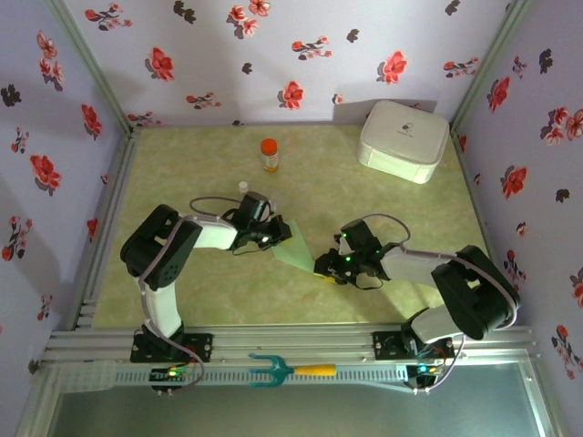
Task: Fold a paper plane with a square sheet of paper (pick it up from the middle)
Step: Turn over the paper at the center of the table.
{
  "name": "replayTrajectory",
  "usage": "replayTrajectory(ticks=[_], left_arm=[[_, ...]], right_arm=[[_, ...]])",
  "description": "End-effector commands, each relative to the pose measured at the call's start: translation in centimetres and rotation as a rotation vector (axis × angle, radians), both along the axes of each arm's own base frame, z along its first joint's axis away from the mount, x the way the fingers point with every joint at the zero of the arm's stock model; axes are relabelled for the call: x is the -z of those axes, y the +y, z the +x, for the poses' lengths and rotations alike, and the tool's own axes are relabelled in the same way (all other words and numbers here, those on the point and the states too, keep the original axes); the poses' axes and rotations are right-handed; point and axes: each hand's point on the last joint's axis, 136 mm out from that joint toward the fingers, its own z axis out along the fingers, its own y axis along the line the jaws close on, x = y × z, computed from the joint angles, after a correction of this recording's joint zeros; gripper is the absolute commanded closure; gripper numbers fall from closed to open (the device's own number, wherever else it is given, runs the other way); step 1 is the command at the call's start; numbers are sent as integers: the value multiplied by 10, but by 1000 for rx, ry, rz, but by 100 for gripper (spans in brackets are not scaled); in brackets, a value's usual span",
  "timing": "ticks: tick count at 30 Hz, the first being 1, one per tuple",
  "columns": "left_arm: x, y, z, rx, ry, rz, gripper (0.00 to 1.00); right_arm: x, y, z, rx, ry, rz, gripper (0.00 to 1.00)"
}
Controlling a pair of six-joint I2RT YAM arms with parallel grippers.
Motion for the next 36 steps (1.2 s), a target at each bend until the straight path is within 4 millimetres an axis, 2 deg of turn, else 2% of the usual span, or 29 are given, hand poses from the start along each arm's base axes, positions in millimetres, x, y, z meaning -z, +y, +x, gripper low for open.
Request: replayTrajectory(ticks=[1, 5, 18, 21, 26, 32, 36], left_arm=[[13, 8, -5, -13, 36, 52, 100], [14, 7, -4, -15, 38, 53, 100], [10, 6, -3, -13, 30, 47, 100], [10, 6, -3, -13, 31, 45, 100], [9, 6, -3, -13, 28, 44, 100], [7, 5, -2, -13, 24, 40, 100], [5, 4, -2, -12, 21, 32, 99]], right_arm=[[-8, 9, 9, 8, -18, 56, 67], [-17, 15, 19, 15, -39, 83, 67], [-19, 16, 31, 31, -71, 135, 65], [-25, 25, 35, 27, -79, 207, 65], [-24, 29, 37, 14, -81, 227, 68], [-16, 20, 37, 19, -78, 194, 70], [-14, 20, 36, 14, -75, 194, 80]])
